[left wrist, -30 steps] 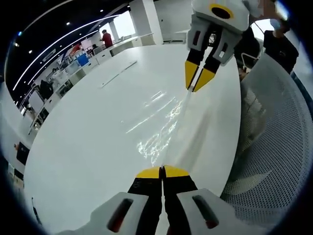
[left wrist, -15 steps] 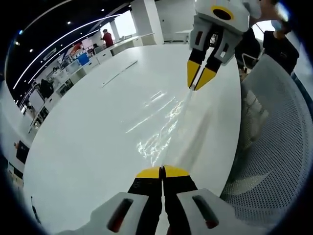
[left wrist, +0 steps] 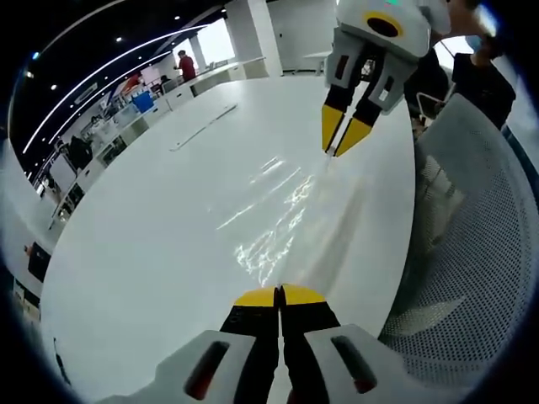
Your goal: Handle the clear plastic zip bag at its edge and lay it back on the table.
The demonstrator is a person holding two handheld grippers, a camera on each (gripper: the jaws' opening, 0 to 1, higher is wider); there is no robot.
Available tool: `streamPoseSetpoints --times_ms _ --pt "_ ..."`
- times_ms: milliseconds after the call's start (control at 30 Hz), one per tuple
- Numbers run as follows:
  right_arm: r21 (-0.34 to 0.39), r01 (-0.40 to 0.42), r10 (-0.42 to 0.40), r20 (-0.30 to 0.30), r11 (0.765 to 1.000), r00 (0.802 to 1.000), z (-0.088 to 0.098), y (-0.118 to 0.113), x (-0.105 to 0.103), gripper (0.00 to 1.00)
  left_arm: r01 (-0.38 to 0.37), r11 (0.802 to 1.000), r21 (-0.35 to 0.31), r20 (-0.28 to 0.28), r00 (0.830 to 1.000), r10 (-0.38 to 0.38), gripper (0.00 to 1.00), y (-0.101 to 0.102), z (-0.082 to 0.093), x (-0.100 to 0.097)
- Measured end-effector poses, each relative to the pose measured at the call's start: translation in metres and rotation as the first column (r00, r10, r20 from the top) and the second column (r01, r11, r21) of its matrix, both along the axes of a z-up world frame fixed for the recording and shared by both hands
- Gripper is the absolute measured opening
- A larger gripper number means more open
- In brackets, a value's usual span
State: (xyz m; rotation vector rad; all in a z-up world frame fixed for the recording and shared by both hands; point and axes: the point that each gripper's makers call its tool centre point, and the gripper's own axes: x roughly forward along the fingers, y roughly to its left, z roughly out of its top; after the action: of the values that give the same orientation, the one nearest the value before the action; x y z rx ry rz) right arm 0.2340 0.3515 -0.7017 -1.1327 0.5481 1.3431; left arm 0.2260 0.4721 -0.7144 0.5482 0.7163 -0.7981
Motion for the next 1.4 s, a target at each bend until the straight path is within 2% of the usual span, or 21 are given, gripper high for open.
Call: streamPoseSetpoints --times_ms 233,400,700,933,1400 --pt "0.014 0.010 -0.011 0.020 1.000 1.000 0.005 0.000 0.003 0.00 0.005 1.000 0.005 0.012 1.000 -0.005 0.00 -0.002 0.003 0.001" --pt "0.099 0.042 -0.041 -0.007 0.994 0.999 0.020 0.011 0.006 0.02 0.009 1.000 0.003 0.020 1.000 -0.009 0.00 -0.005 0.005 0.002" --pt "0.172 0.045 -0.044 -0.006 0.984 0.999 0.041 0.030 0.012 0.07 0.041 0.999 0.021 0.049 0.998 -0.042 0.00 -0.014 0.009 0.001" --pt "0.145 0.021 -0.023 0.011 0.989 1.000 0.040 0.034 0.019 0.08 0.066 0.997 0.043 0.065 0.996 -0.068 0.00 -0.017 0.012 -0.001" --pt "0.098 -0.031 0.030 0.009 0.995 1.000 0.026 0.039 0.010 0.08 0.074 0.996 0.047 0.077 0.994 -0.077 0.00 -0.018 0.016 0.001"
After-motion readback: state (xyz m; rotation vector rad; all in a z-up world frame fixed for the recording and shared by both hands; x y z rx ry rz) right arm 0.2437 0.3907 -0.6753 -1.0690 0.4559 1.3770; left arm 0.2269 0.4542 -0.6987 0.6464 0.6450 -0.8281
